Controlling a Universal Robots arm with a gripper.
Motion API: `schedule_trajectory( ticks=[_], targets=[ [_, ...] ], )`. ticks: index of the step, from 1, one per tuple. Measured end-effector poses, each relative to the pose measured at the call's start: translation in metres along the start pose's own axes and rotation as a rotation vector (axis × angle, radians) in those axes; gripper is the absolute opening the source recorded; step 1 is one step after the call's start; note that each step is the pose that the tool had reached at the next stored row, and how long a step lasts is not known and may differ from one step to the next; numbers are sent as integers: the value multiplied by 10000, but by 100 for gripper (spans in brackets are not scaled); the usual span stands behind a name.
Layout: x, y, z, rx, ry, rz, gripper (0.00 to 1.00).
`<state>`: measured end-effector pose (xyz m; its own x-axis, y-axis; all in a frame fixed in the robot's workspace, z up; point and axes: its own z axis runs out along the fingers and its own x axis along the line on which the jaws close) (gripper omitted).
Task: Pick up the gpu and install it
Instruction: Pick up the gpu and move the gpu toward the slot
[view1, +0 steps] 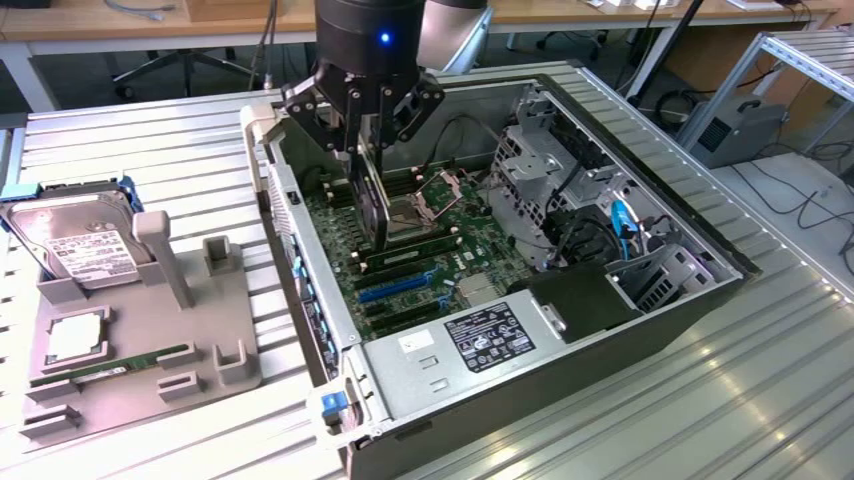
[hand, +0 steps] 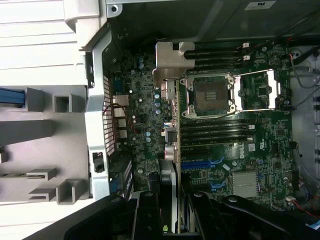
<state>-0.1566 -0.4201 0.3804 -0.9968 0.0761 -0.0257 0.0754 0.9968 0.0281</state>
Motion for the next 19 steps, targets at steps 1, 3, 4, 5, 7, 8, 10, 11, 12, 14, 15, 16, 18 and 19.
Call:
schedule_trajectory(
  ticks=[1,3,4,5,7,8,10,11,12,14,15,16,18,19],
  targets=[
    [0,0,2,0,0,0,27],
    [0,0,8,0,0,0,27],
    [-1,0,11,0,0,0,27],
    [-1,0,14,-1,0,0,27],
    [-2,-1,23,0,0,0,27],
    [-2,-1,26,0,0,0,27],
    [-4,-1,36,0,0,0,27],
    [-5,-1,44,1,0,0,27],
    [-7,-1,57,0,0,0,27],
    [-13,-2,97,0,0,0,27],
    [-16,-2,121,-1,0,0,27],
    [-21,-2,143,0,0,0,27],
    [-33,-3,193,0,0,0,27],
    [-41,-3,218,0,0,0,27]
  ],
)
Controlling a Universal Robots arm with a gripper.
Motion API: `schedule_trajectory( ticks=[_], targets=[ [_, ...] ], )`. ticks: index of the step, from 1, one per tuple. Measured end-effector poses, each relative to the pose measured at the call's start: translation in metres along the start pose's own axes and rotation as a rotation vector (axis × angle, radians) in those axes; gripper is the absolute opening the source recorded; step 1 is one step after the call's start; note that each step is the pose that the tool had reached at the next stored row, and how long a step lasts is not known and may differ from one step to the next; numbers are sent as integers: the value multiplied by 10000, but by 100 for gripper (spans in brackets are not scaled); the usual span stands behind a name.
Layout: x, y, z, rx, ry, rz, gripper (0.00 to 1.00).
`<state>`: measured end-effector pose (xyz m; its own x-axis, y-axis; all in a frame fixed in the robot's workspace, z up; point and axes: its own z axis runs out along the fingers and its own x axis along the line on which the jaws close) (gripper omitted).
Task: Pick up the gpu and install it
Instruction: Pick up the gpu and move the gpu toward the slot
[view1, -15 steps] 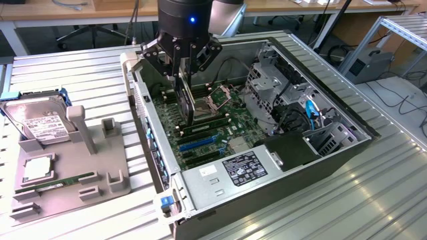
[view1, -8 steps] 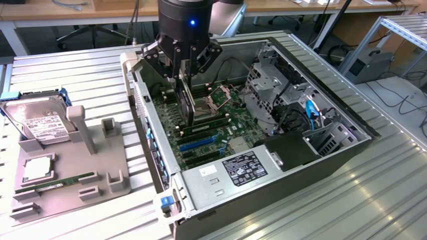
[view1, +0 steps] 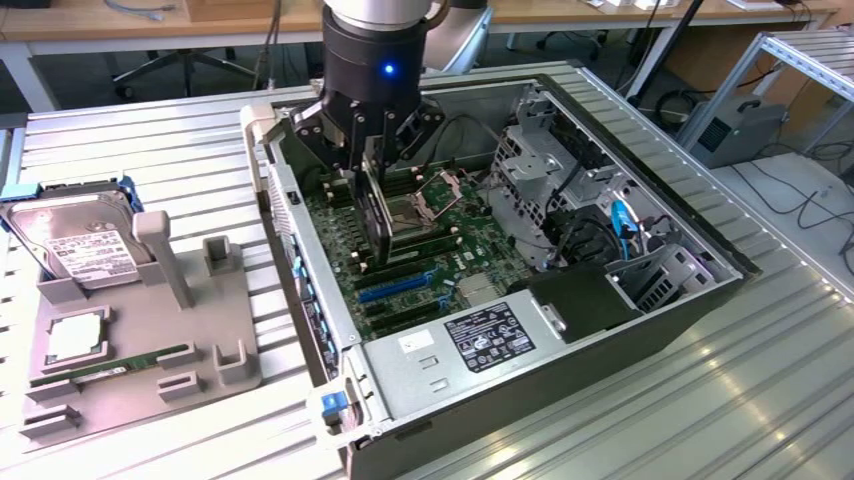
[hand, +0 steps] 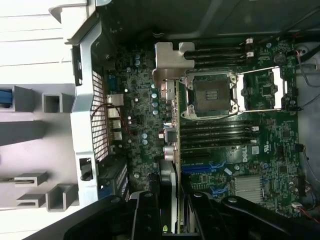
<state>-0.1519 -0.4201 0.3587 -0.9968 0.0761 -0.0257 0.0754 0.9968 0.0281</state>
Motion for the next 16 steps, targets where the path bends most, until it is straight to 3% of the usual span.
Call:
schedule_trajectory(
  ticks=[3,16],
  targets=[
    [-35,1,60,0,0,0,27],
    [-57,2,87,1,0,0,27]
  ],
)
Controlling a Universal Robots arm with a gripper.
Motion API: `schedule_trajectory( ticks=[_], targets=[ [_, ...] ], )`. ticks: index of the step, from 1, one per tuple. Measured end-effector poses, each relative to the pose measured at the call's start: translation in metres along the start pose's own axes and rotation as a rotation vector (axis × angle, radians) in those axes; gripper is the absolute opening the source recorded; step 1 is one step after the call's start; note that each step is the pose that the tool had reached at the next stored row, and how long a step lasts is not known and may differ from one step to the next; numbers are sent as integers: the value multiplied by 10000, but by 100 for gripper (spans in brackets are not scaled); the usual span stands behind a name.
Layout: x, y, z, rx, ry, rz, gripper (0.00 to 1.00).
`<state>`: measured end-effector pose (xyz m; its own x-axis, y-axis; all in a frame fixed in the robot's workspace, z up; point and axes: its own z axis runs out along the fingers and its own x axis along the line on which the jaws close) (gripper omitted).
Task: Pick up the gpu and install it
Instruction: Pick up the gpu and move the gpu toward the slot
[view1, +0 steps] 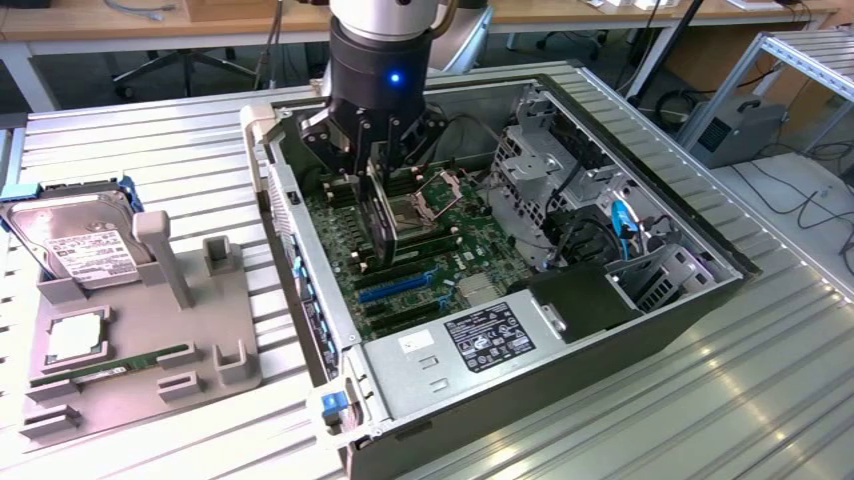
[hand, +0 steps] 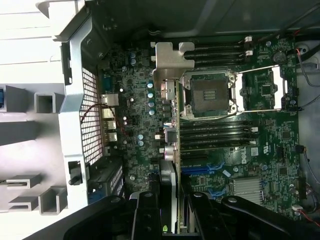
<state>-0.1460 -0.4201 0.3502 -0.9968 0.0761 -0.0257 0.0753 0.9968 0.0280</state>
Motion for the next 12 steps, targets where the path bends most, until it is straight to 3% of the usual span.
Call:
schedule_trajectory(
  ticks=[12],
  targets=[
    [-17,1,22,0,0,0,27]
  ],
)
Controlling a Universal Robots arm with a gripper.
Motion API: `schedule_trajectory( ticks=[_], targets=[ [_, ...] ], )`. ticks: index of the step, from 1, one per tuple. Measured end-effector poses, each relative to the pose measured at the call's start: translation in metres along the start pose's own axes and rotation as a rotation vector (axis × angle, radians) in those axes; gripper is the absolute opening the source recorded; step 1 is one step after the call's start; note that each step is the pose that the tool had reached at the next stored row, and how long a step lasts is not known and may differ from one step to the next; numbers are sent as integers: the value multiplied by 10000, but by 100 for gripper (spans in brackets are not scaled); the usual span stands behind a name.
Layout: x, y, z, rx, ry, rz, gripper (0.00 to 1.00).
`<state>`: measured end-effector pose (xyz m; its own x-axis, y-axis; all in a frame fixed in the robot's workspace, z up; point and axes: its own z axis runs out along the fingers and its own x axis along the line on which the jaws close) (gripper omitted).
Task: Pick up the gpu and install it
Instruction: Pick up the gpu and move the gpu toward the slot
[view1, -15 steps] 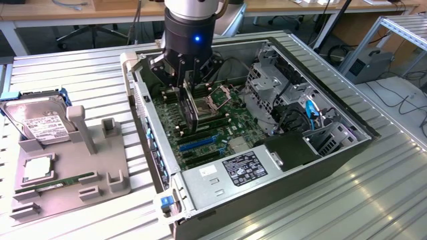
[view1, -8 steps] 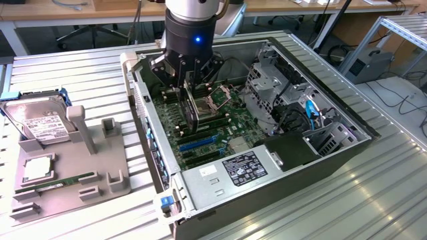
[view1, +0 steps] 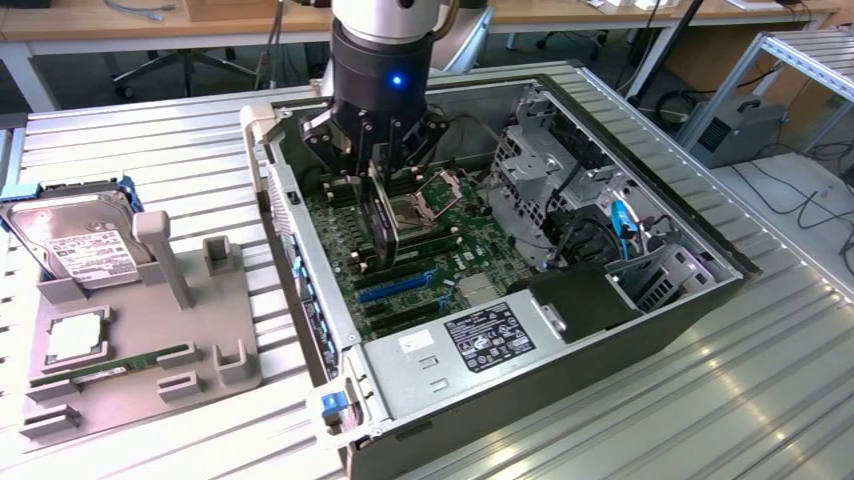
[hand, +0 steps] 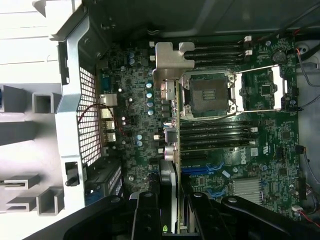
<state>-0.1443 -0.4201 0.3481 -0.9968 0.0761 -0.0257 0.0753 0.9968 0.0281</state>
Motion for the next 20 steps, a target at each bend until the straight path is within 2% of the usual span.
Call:
schedule_trajectory(
  ticks=[20],
  targets=[
    [-23,1,36,0,0,0,27]
  ],
)
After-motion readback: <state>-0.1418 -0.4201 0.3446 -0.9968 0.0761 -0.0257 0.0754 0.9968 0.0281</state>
